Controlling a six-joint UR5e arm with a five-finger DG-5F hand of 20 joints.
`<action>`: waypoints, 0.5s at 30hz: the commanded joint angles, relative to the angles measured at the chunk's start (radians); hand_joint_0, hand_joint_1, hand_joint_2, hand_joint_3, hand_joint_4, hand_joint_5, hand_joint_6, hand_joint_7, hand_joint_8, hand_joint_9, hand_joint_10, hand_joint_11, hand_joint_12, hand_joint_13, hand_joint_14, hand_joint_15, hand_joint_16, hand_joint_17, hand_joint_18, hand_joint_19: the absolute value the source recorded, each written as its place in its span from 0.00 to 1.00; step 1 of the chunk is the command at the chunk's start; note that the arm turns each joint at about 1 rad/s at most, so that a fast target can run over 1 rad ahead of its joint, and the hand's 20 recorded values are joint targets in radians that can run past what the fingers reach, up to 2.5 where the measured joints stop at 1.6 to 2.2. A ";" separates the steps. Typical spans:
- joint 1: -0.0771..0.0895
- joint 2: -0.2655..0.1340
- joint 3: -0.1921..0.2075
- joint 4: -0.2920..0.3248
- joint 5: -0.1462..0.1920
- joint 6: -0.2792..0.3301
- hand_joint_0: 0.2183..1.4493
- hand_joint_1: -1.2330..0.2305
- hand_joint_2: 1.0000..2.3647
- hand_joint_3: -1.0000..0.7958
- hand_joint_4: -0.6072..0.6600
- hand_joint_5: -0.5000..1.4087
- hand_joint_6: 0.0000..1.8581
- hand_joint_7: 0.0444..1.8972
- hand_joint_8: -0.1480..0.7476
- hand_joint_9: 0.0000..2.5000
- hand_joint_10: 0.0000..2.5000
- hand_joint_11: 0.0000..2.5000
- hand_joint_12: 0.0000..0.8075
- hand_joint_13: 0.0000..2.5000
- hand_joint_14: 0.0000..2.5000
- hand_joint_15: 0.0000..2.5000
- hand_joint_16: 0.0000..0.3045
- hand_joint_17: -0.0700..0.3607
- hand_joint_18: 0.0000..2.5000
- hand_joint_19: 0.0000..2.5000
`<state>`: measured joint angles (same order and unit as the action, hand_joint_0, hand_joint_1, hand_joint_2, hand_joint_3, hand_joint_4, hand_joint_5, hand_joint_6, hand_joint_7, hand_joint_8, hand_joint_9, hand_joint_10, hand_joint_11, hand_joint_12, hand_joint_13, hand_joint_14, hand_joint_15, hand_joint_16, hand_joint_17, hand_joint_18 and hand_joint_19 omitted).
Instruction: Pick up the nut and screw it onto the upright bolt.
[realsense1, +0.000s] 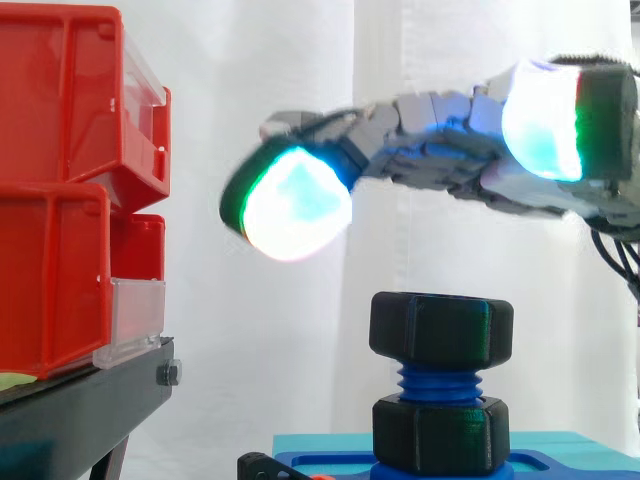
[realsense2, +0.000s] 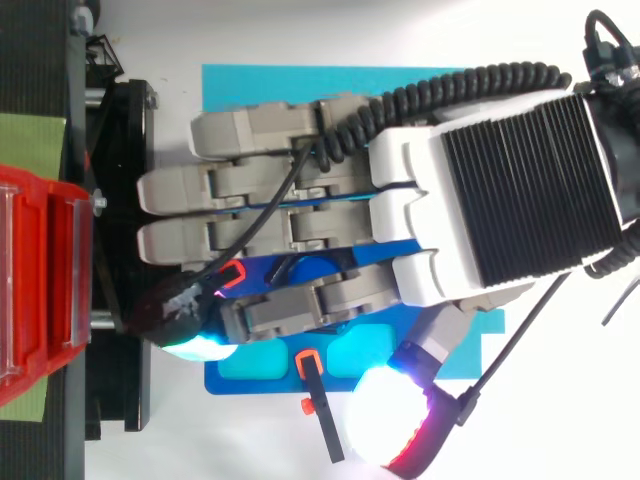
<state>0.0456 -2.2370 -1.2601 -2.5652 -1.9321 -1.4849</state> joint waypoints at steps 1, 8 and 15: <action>0.000 0.000 -0.045 0.020 0.004 0.000 0.20 0.85 0.00 0.28 0.53 0.15 0.27 0.27 0.32 0.02 0.00 0.00 0.39 0.00 0.00 0.00 0.13 0.37 0.00 0.00; -0.003 0.000 -0.062 0.089 0.027 0.026 0.21 0.83 0.00 0.28 0.57 0.17 0.27 0.33 0.35 0.06 0.00 0.00 0.38 0.04 0.00 0.00 0.12 0.35 0.00 0.00; -0.004 0.000 -0.062 0.068 0.028 0.025 0.22 0.82 0.00 0.28 0.57 0.17 0.27 0.41 0.37 0.07 0.00 0.00 0.38 0.06 0.00 0.00 0.12 0.35 0.00 0.00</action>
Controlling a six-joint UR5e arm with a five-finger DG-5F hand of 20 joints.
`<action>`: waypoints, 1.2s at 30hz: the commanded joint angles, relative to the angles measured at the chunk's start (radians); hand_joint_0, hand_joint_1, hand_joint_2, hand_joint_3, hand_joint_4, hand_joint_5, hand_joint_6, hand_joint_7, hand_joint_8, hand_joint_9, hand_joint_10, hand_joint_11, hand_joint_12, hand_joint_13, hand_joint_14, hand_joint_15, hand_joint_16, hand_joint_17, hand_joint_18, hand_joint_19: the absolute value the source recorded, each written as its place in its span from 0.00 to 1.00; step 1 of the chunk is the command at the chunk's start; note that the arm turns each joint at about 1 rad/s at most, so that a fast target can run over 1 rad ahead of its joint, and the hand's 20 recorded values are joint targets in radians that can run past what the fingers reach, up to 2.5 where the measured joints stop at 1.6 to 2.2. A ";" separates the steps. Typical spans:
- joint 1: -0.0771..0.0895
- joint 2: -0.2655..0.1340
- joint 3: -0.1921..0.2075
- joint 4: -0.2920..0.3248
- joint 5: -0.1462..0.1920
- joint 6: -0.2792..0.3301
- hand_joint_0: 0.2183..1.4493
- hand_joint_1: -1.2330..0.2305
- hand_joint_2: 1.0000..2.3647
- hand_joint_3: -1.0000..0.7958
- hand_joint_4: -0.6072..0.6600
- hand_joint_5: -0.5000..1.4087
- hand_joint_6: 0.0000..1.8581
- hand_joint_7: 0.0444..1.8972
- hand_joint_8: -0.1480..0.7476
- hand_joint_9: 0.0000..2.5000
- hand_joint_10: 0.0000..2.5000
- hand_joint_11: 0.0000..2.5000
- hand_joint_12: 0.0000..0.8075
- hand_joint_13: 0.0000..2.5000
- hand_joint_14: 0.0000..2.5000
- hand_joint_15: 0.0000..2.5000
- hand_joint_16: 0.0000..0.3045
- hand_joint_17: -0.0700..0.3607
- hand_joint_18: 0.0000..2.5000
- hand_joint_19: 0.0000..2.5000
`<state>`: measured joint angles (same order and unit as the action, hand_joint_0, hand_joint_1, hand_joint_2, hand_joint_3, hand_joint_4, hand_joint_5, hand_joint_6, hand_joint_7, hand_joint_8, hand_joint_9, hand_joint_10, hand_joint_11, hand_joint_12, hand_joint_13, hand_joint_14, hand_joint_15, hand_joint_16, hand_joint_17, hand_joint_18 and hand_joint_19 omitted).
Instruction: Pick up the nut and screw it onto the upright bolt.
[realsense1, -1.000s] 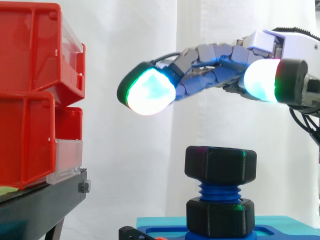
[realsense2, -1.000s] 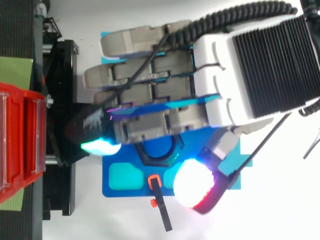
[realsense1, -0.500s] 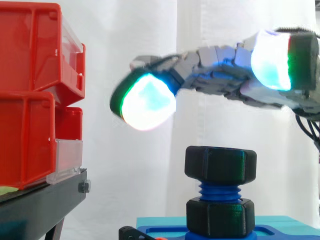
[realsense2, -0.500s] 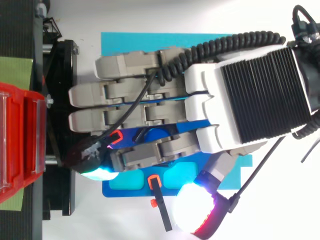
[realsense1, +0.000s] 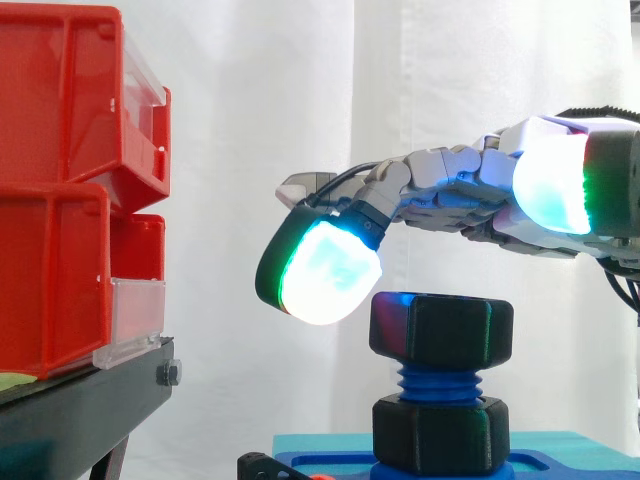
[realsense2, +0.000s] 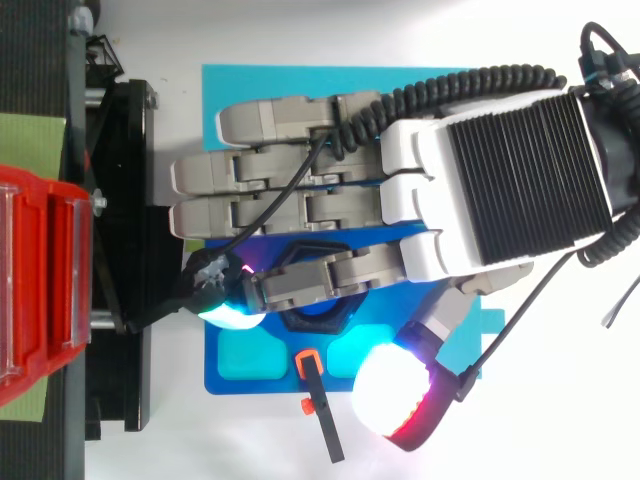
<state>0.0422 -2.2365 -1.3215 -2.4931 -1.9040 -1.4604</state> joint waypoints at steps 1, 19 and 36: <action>-0.001 0.000 -0.001 -0.006 0.000 0.000 0.22 0.82 0.00 0.28 0.58 0.17 0.27 0.43 0.37 0.07 0.00 0.00 0.38 0.06 0.00 0.00 0.12 0.35 0.00 0.00; -0.021 0.000 -0.001 0.000 -0.013 0.000 0.22 0.80 0.00 0.28 0.64 0.19 0.27 0.54 0.41 0.12 0.00 0.00 0.36 0.10 0.00 0.00 0.11 0.33 0.00 0.00; -0.033 0.000 -0.001 0.010 -0.021 -0.034 0.23 0.77 0.00 0.28 0.66 0.21 0.27 0.61 0.43 0.15 0.00 0.00 0.33 0.15 0.00 0.00 0.09 0.30 0.00 0.00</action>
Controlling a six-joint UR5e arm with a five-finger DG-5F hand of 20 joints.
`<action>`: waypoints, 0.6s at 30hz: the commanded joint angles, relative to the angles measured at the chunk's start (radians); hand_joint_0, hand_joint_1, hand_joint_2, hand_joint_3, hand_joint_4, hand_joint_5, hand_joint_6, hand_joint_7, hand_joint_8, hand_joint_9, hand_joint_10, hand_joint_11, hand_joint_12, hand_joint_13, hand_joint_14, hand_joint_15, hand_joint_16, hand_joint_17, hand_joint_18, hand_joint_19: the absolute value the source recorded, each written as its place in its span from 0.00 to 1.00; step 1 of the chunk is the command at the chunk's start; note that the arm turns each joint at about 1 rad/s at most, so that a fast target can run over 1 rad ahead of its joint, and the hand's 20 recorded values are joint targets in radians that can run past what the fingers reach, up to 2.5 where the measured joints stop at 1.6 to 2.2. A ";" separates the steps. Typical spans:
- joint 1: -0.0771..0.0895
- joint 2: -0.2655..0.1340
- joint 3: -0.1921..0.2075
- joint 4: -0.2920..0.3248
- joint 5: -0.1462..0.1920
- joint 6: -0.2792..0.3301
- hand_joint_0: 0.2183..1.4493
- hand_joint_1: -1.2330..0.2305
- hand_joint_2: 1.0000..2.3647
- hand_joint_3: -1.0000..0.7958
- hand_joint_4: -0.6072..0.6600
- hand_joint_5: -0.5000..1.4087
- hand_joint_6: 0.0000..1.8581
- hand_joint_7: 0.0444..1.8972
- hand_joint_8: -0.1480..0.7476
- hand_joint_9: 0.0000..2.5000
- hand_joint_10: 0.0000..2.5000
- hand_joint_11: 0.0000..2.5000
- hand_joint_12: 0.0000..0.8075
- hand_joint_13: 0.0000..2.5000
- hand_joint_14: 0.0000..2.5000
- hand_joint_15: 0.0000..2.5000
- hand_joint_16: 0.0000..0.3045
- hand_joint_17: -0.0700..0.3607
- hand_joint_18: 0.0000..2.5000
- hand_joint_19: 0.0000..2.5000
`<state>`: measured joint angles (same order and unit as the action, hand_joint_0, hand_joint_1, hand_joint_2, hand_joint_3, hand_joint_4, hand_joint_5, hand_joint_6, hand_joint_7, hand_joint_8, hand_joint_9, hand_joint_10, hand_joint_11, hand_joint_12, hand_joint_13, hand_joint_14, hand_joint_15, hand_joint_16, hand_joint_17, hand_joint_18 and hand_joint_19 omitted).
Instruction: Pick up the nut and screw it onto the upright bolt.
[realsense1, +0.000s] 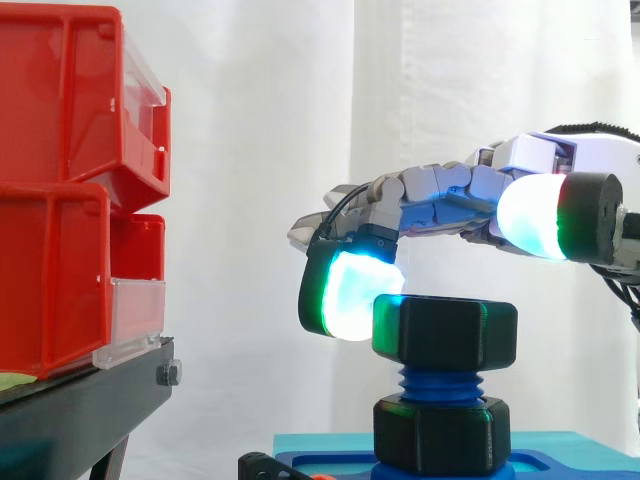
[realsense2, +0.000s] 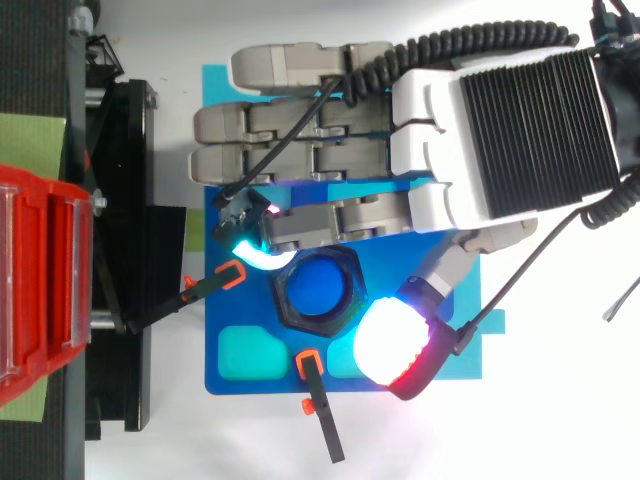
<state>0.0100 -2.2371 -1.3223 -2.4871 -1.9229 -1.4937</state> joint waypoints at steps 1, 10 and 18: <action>-0.001 -0.001 0.000 0.005 -0.004 0.000 0.23 0.77 0.00 0.28 0.66 0.21 0.27 0.61 0.43 0.16 0.00 0.00 0.33 0.15 0.00 0.00 0.09 0.30 0.00 0.00; -0.004 0.001 0.000 0.008 -0.013 0.000 0.23 0.76 0.00 0.28 0.68 0.23 0.27 0.68 0.45 0.19 0.00 0.00 0.29 0.18 0.00 0.00 0.06 0.26 0.04 0.00; -0.007 0.001 0.000 0.010 -0.013 0.000 0.24 0.74 0.00 0.28 0.68 0.25 0.27 0.71 0.45 0.22 0.00 0.00 0.27 0.21 0.00 0.00 0.05 0.25 0.07 0.00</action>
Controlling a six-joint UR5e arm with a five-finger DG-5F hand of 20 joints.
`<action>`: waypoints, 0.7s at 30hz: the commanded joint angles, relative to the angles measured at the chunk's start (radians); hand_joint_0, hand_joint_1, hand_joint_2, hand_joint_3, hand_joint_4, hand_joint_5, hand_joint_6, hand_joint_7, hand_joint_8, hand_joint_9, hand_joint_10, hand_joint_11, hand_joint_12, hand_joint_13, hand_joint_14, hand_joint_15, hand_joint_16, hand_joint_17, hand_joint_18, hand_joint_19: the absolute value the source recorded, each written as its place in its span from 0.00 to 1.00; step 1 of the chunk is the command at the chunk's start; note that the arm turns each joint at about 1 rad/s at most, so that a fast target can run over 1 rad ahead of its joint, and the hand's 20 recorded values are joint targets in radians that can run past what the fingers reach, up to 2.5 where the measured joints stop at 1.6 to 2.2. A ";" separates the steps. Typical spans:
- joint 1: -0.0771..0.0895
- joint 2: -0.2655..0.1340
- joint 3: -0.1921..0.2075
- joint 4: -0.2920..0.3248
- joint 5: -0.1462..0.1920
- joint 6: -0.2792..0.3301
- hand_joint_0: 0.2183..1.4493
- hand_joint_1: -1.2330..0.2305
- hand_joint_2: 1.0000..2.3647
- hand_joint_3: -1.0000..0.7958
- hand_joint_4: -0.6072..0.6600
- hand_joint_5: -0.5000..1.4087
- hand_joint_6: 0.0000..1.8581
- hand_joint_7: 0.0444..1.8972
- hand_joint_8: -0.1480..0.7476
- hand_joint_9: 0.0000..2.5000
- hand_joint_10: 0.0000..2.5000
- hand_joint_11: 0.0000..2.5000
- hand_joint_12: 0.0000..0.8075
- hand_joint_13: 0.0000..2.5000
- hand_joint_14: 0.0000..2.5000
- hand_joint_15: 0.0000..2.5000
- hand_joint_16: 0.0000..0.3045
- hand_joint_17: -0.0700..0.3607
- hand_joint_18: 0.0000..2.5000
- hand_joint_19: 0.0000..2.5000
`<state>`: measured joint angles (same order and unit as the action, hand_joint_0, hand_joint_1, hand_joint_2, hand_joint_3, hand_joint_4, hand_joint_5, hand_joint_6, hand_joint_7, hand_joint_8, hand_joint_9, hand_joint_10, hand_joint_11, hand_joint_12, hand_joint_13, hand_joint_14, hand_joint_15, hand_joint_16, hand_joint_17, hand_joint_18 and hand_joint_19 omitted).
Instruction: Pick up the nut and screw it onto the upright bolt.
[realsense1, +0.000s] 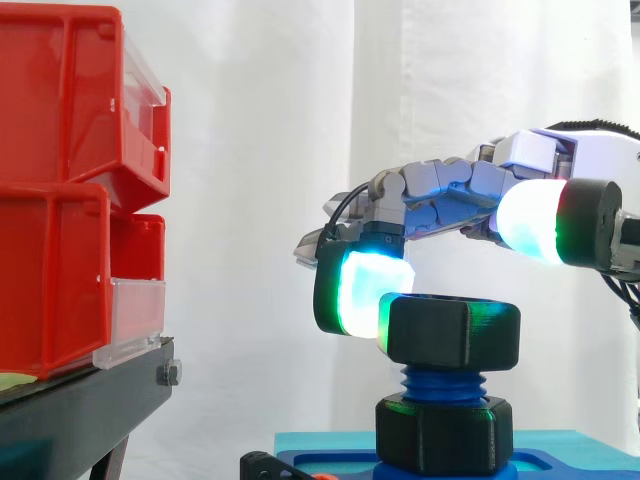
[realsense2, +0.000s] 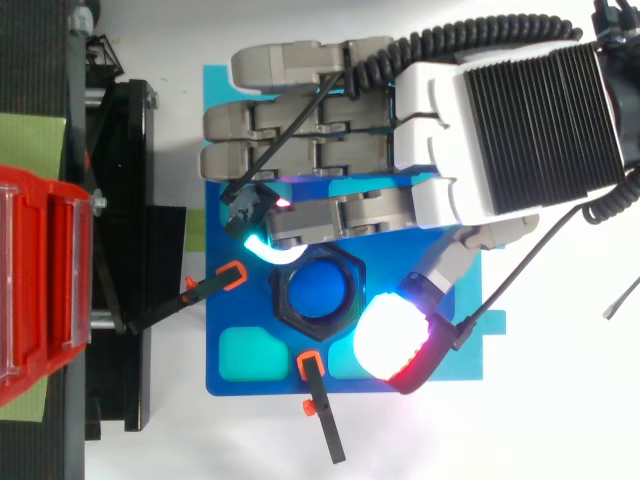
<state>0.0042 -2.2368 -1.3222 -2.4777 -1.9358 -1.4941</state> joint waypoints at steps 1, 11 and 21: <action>-0.001 0.000 0.000 0.000 0.000 0.000 0.24 0.73 0.00 0.28 0.67 0.25 0.27 0.71 0.45 0.23 0.00 0.00 0.26 0.22 0.00 0.00 0.05 0.24 0.07 0.00; -0.012 0.000 0.000 0.000 -0.009 0.000 0.26 0.69 0.00 0.28 0.64 0.27 0.27 0.74 0.43 0.35 0.00 0.00 0.21 0.30 0.00 0.00 0.03 0.21 0.15 0.00; -0.035 0.000 0.000 -0.003 -0.041 0.002 0.26 0.68 0.00 0.28 0.58 0.29 0.27 0.73 0.43 0.48 0.00 0.00 0.17 0.36 0.00 0.00 0.02 0.19 0.21 0.00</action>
<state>-0.0222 -2.2366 -1.3223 -2.4803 -1.9651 -1.4938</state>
